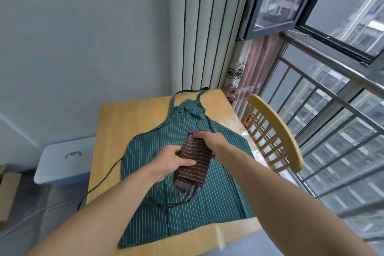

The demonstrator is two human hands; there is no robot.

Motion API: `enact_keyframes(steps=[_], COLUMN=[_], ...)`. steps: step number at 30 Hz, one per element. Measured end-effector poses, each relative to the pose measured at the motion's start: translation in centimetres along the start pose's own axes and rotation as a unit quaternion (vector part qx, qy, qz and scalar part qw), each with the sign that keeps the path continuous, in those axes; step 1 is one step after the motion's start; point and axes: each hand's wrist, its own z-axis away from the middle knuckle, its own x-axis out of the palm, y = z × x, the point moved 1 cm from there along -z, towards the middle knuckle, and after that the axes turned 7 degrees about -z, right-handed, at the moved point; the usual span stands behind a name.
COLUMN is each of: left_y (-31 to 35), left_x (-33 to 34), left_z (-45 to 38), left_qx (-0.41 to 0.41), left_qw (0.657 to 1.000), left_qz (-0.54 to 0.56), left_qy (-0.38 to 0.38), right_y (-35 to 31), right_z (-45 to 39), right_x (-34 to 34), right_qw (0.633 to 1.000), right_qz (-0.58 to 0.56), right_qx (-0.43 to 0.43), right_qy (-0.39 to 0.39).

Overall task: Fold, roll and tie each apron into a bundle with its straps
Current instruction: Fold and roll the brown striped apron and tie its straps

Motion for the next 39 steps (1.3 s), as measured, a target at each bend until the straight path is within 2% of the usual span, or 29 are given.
enact_keyframes(steps=[5,10,13,17,21,23,25,28,30,35,39], left_y=[0.9,2.0,2.3,2.6,2.8,2.8,3.0,2.8,2.7,2.5,2.5], left_x=[1.9,3.0,2.6,2.1,1.9,2.0,2.2,2.3,2.1,2.3,2.8], left_z=[-0.1,-0.7,-1.5,-1.9,-1.6,-1.6,-1.6,-2.0,-1.9,-2.3,-2.7], left_qx=[0.025,0.033,0.032,0.031,0.032,0.032,0.031,0.014,0.008,0.007,0.007], left_qw=[0.999,0.996,0.991,0.987,0.995,0.998,0.996,0.981,0.975,0.978,0.976], left_qz=[-0.022,0.015,0.036,0.046,0.000,0.013,0.062,0.191,0.223,0.205,0.202], left_qy=[0.038,0.085,0.122,0.152,0.098,0.061,0.048,0.030,0.014,0.045,0.080], right_y=[-0.4,-1.2,-1.5,-1.4,-1.2,-1.2,-1.3,-1.8,-2.3,-2.7,-2.3], right_z=[-0.1,-0.5,-0.2,-0.3,-0.4,-0.6,-0.8,-1.2,-1.1,-1.4,-1.8], right_x=[-1.7,-3.2,-3.8,-4.2,-4.3,-4.3,-4.1,-4.1,-4.4,-5.4,-5.4], right_qw=[1.000,0.995,0.991,0.986,0.975,0.970,0.966,0.962,0.959,0.957,0.970], right_qz=[0.003,-0.037,-0.058,0.017,0.007,-0.015,-0.035,-0.068,-0.086,-0.072,-0.074], right_qx=[0.011,-0.091,-0.085,-0.068,-0.087,-0.092,-0.098,-0.130,-0.139,-0.135,-0.119], right_qy=[-0.026,-0.031,-0.088,-0.154,-0.205,-0.222,-0.236,-0.232,-0.231,-0.245,-0.197])
